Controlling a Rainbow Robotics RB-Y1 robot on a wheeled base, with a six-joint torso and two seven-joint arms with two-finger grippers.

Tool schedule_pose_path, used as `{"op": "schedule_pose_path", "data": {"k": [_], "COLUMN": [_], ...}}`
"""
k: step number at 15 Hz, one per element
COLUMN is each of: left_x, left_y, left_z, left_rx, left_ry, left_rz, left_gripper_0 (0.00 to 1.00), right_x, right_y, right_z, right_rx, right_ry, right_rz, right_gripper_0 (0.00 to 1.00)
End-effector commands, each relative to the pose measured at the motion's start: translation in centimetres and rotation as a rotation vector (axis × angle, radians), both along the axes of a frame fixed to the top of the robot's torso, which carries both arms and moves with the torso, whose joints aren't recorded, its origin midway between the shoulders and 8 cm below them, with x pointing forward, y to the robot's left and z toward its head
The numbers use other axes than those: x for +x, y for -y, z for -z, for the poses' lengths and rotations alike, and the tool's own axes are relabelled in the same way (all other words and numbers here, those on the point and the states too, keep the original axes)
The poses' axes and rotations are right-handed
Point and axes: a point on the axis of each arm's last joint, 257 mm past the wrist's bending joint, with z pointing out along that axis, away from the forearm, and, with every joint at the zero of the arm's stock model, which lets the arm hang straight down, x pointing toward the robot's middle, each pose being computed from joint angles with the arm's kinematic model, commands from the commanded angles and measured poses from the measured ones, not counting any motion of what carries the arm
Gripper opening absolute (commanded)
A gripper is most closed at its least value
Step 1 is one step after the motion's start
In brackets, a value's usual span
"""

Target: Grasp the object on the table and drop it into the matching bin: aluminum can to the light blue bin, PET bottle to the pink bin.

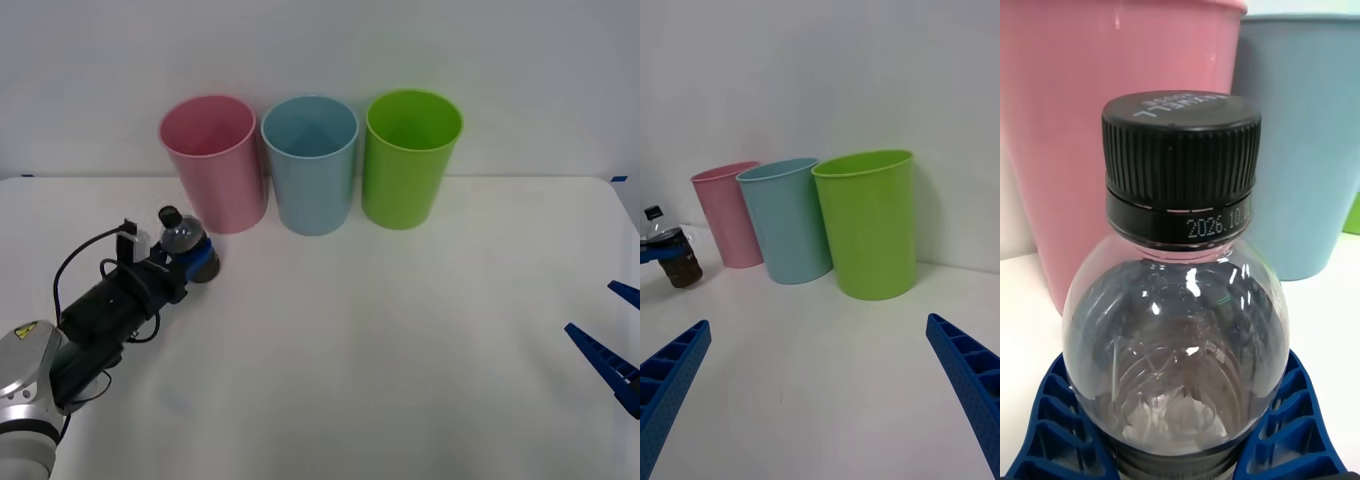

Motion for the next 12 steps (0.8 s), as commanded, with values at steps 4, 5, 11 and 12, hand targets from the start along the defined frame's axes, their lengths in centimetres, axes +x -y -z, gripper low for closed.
{"op": "schedule_pose_path", "data": {"k": [4,5,11,12], "left_x": [-3.6,-4.3,-9.1,-9.7], "left_y": [-2.8,-3.3,-4.7,-4.7], "left_z": [-2.8,-3.6,-10.1,-12.0], "left_rx": [-0.046,-0.057,-0.195,-0.219], "left_ry": [0.044,0.054,0.089,0.104], "left_rz": [0.038,0.039,0.049,0.057], "left_gripper_0": [0.0,0.0,0.0,0.0], "right_x": [0.0,0.0,0.0,0.0], "right_y": [0.0,0.0,0.0,0.0], "right_z": [0.0,0.0,0.0,0.0], "right_rx": [0.0,0.0,0.0,0.0], "right_ry": [0.0,0.0,0.0,0.0], "right_rz": [0.0,0.0,0.0,0.0], "right_gripper_0": [1.0,1.0,1.0,1.0]}}
